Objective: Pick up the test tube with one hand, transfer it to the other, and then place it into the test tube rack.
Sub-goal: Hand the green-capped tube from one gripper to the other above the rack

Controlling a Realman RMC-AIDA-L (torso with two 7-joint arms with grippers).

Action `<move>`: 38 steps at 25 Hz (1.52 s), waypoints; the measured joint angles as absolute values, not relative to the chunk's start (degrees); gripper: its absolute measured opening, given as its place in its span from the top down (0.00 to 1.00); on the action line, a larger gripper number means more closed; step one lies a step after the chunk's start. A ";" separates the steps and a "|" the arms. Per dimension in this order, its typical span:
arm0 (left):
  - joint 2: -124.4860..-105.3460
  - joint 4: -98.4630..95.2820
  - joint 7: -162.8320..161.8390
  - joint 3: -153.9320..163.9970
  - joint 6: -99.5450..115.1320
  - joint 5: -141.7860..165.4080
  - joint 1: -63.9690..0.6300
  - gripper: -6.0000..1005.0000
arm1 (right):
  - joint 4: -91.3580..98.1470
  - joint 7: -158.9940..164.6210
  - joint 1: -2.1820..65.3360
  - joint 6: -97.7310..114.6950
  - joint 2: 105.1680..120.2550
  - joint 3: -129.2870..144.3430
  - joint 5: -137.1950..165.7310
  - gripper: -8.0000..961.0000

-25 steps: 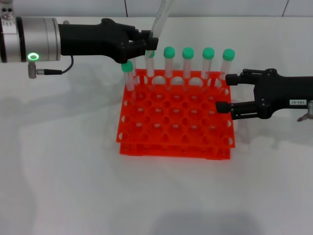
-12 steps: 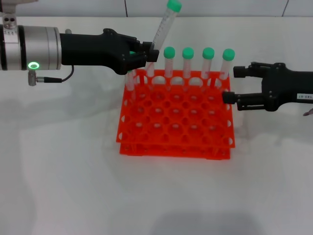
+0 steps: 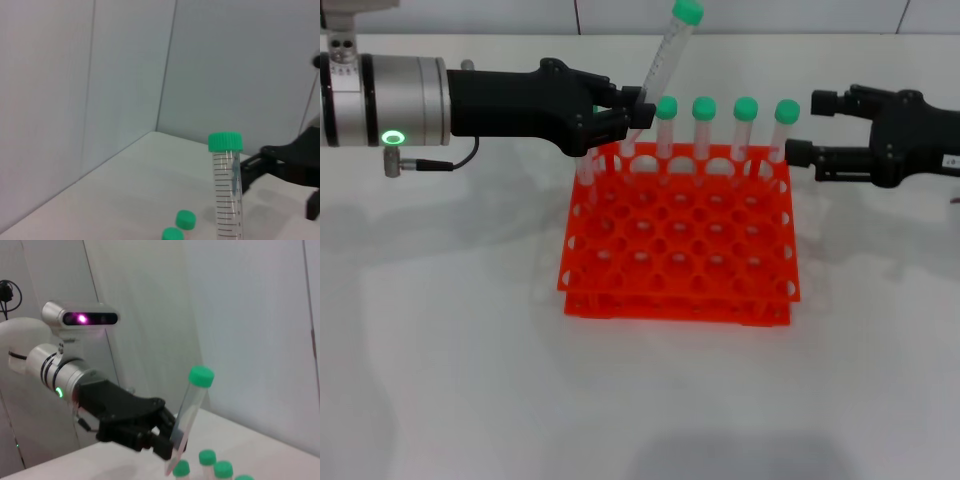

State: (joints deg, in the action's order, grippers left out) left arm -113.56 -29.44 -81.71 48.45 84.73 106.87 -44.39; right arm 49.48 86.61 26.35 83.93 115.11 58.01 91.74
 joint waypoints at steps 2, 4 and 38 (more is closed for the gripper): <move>-113.56 -29.45 -81.62 48.44 85.11 106.85 -44.31 0.75 | 48.91 86.59 26.96 83.76 115.17 58.00 90.78 0.16; -113.56 -29.45 -81.54 48.42 85.47 106.82 -44.11 0.75 | 47.85 86.56 27.77 83.47 115.18 58.00 89.30 0.16; -113.90 -29.56 -80.42 48.66 85.99 105.41 -42.98 0.74 | 34.06 83.63 36.85 82.33 115.98 60.48 76.48 0.17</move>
State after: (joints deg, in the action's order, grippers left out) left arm -113.90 -29.56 -80.42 48.66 85.99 105.41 -42.98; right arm 34.06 83.63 36.85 82.33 115.98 60.48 76.48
